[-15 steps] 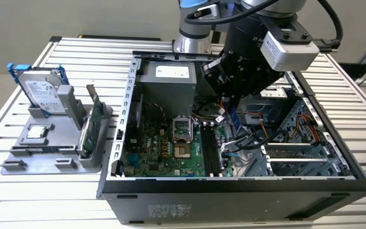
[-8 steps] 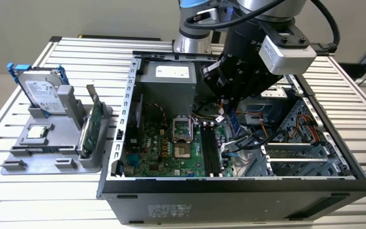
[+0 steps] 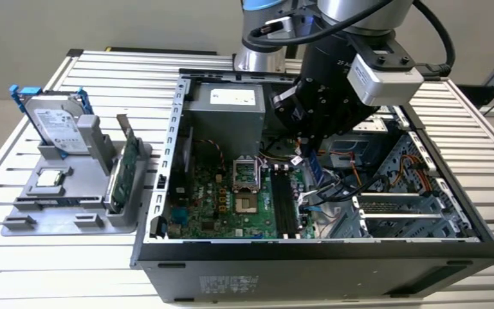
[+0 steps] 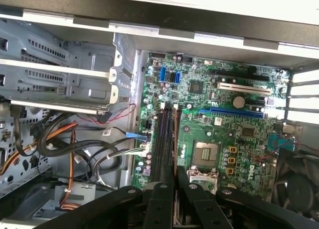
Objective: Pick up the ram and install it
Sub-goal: 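Insert the ram into the slot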
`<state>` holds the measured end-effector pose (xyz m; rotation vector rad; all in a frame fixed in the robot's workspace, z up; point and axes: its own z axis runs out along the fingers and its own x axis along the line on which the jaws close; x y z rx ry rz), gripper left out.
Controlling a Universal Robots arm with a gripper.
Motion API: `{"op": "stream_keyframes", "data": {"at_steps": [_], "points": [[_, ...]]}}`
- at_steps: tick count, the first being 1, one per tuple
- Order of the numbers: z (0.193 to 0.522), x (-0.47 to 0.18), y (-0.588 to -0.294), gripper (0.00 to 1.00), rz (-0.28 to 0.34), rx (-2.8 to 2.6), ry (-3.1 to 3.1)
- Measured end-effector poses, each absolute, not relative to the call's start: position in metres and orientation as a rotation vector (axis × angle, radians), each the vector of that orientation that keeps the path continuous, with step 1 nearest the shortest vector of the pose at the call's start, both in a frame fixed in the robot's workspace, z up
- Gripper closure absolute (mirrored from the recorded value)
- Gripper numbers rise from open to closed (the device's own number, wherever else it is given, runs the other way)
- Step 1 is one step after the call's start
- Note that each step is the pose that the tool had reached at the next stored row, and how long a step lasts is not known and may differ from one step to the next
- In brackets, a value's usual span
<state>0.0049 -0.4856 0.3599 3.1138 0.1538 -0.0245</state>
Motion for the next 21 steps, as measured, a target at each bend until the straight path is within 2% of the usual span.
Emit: {"op": "stream_keyframes", "data": {"at_steps": [21], "points": [[0.347,0.013,-0.486,1.00,-0.026,3.109,0.095]]}}
